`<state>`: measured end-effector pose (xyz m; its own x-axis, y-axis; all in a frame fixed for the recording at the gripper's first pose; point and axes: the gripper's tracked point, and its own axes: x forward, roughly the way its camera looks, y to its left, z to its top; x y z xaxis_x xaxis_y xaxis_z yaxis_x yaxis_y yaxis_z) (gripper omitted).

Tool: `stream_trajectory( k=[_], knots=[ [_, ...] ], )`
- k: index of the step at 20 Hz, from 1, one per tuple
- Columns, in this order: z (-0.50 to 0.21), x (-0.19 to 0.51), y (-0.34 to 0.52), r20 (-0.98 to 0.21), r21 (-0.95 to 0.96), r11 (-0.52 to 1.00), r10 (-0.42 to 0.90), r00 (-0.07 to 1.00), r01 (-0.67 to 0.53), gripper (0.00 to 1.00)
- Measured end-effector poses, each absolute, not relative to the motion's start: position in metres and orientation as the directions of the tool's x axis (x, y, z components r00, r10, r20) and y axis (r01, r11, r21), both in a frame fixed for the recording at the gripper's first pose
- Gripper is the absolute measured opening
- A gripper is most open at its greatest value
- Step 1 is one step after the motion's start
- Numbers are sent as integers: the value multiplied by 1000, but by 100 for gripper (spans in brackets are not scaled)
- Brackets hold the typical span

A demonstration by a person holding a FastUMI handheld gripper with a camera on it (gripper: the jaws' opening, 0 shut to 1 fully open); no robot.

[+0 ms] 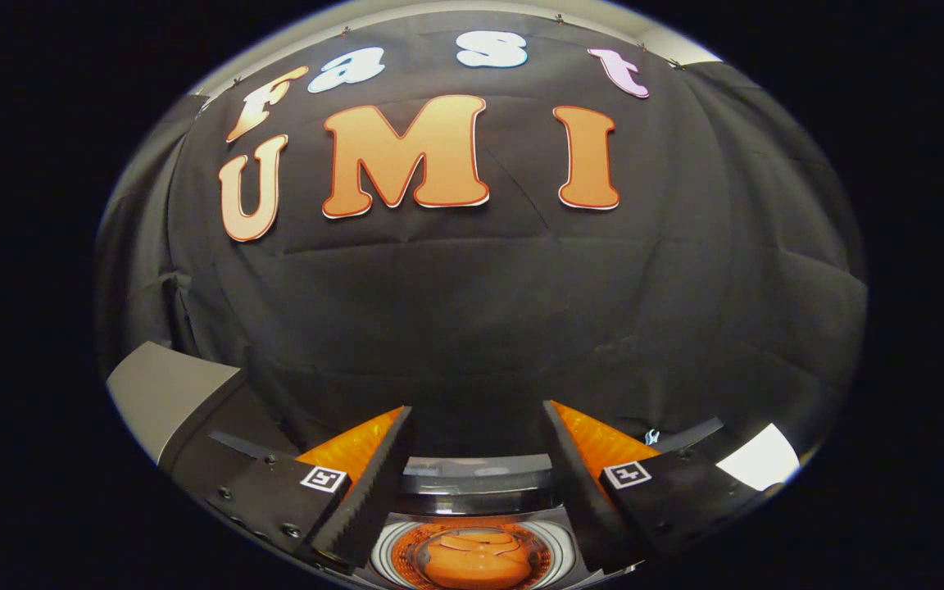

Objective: Put the clothes into the washing machine and then close the washing machine lid.

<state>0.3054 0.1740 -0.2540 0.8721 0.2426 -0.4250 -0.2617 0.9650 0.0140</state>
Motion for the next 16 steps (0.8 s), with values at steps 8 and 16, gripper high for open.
stream_trajectory(
  k=[8,16],
  knots=[
    [-262,274,167,-435,23,961,258,863,-276,98],
    [-314,219,146,-511,31,954,272,816,-299,99]
  ],
)
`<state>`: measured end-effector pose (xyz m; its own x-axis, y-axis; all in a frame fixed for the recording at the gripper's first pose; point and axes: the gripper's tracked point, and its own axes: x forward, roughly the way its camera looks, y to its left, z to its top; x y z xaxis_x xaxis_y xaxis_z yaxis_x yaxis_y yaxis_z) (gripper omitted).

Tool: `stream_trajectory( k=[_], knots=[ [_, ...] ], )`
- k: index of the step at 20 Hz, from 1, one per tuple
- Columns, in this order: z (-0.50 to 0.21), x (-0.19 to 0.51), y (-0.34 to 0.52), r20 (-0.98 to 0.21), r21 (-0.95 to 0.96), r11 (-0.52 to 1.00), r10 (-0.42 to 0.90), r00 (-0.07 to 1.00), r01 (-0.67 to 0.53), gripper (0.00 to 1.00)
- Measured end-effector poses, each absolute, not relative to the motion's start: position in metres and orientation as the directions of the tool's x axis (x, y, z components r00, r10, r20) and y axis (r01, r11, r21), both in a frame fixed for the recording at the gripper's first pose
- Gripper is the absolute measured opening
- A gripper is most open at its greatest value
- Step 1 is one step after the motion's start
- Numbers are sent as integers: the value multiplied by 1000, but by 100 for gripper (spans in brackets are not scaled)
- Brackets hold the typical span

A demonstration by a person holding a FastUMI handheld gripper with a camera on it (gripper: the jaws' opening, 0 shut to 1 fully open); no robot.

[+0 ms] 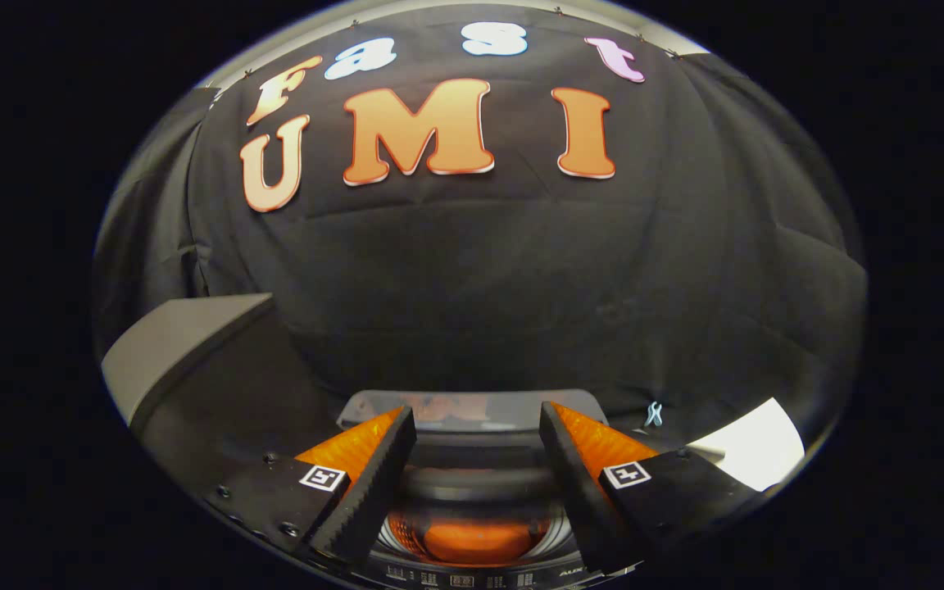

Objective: Put the clothes into the washing machine and then close the washing machine lid.

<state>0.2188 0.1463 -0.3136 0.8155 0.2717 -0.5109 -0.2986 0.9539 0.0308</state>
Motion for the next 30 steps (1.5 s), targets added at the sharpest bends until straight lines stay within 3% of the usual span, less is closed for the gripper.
stream_trajectory(
  k=[11,21,30],
  knots=[
    [-324,202,146,-523,102,955,290,802,-278,99],
    [-186,189,126,-286,98,952,305,908,-289,98],
    [-79,162,91,-156,108,953,298,942,-284,98]
  ],
)
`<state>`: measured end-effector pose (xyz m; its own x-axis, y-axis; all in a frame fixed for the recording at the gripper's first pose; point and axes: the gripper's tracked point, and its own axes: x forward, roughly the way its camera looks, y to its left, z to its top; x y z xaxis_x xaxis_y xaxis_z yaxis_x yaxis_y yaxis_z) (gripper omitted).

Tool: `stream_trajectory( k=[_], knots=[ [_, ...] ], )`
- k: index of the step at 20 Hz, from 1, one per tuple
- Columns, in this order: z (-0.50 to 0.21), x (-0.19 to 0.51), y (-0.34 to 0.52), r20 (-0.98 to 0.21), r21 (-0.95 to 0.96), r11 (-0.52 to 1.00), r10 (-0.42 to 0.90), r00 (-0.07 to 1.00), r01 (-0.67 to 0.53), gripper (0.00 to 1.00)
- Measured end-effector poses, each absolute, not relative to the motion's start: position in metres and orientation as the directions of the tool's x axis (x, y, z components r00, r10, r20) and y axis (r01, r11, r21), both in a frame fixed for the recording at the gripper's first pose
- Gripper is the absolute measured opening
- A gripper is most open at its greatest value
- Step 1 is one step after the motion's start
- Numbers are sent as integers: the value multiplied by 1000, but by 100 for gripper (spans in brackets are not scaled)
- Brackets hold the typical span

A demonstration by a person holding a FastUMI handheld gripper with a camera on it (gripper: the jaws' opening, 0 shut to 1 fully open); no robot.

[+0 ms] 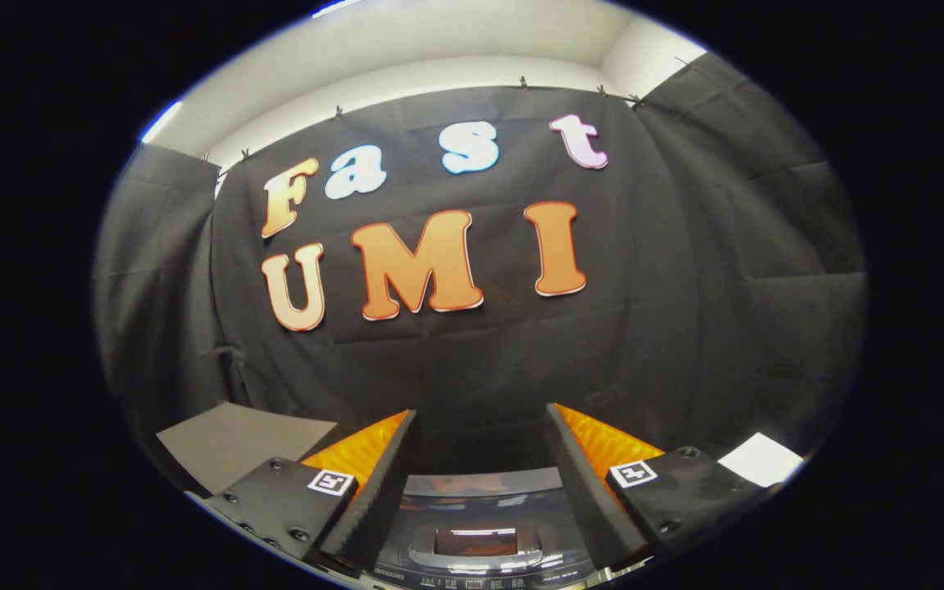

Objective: Put the clothes into the washing machine and then close the washing machine lid.

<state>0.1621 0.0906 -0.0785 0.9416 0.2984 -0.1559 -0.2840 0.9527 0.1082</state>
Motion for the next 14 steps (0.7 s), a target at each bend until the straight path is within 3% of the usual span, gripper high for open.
stream_trajectory(
  k=[7,14],
  knots=[
    [-37,133,32,-109,58,972,233,966,-227,98],
    [-16,123,25,-71,57,972,233,970,-229,98]
  ],
)
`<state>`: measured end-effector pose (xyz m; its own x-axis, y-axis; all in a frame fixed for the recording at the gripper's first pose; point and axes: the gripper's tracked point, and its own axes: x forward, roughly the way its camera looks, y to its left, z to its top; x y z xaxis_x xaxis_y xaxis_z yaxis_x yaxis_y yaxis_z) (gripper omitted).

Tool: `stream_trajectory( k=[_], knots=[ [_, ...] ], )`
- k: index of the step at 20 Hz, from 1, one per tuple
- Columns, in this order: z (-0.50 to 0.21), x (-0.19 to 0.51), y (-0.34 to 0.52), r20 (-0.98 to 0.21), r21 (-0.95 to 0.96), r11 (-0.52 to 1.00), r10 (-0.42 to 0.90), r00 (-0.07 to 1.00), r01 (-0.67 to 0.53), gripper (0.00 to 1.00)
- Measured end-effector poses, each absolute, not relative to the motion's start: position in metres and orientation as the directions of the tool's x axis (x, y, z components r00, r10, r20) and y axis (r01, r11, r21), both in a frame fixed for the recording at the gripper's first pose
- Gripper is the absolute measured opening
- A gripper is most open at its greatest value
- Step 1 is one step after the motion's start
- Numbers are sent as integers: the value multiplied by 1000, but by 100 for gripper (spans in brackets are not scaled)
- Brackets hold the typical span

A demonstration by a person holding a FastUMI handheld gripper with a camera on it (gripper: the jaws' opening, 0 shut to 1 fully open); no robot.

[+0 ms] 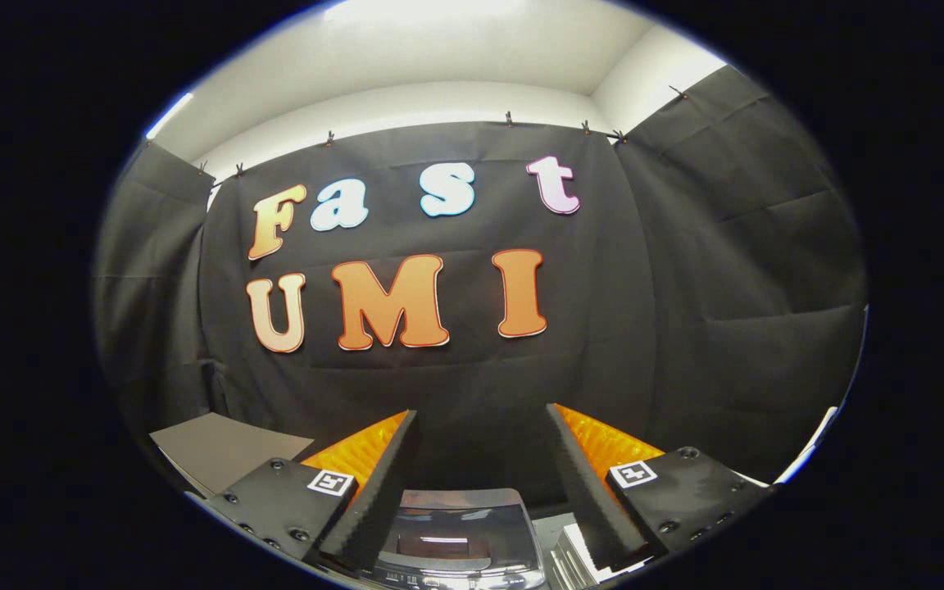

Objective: Put the clothes into the washing machine and then close the washing machine lid.

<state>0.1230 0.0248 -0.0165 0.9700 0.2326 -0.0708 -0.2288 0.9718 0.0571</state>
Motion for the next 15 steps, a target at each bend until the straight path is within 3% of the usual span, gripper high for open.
stream_trajectory(
  k=[15],
  knots=[
    [-8,118,34,-53,45,967,251,967,-249,98]
  ],
)
